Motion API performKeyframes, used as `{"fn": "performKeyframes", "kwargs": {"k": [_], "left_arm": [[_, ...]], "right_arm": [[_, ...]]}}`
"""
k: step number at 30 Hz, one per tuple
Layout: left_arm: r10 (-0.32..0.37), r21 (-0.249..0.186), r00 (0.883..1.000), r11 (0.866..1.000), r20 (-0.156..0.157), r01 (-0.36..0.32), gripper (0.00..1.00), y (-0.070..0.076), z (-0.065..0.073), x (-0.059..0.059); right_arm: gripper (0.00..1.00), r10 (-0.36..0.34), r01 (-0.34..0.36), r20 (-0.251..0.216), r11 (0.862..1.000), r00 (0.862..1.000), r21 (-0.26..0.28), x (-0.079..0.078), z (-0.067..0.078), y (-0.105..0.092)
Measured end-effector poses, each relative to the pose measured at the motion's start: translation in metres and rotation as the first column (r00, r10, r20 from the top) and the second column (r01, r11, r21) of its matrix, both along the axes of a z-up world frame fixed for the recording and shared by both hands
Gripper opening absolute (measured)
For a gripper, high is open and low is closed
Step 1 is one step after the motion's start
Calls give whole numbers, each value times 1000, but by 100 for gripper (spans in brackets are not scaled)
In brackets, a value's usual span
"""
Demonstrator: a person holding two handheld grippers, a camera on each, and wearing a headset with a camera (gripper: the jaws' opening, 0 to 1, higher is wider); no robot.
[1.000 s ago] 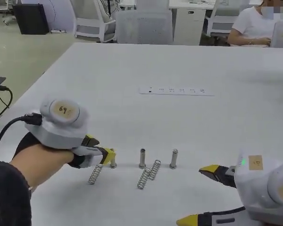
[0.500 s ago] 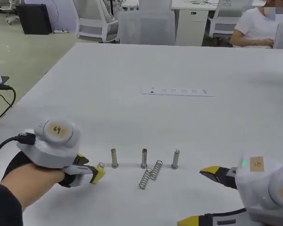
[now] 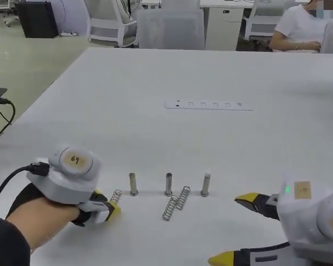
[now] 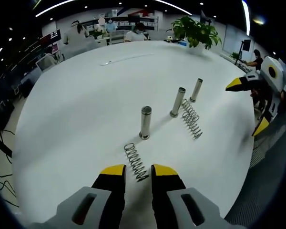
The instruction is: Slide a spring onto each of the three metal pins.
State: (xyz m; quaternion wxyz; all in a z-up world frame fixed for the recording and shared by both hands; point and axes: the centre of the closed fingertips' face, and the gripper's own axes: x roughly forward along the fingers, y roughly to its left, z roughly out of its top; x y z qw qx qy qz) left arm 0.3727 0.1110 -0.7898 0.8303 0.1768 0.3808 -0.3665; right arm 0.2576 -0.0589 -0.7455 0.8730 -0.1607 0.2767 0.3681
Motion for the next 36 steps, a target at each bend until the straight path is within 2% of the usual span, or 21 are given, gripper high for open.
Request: {"fn": "performKeyframes", "kwargs": {"k": [6,15,27,36], "left_arm": [[1,10,1000,1000,3,-1,13,0,-3,-1],[1,1,1000,1000,4,-1,11,-1,-2,-1],[-3,10,1000,1000,12,3,4,2,-1,-3],[-16,26,1000,1000,3,16,3,6,-1,-7]], "right_arm": [[70,2,-2,-3,1000,1000,0,0,-1,0],[70,3,-3,-6,1000,1000,-3,-1,-1,1],[70,4,-4,-6,1000,1000,-2,-1,-1,1],[70,4,-4,-2,1000,1000,-2,-1,0,1]]}}
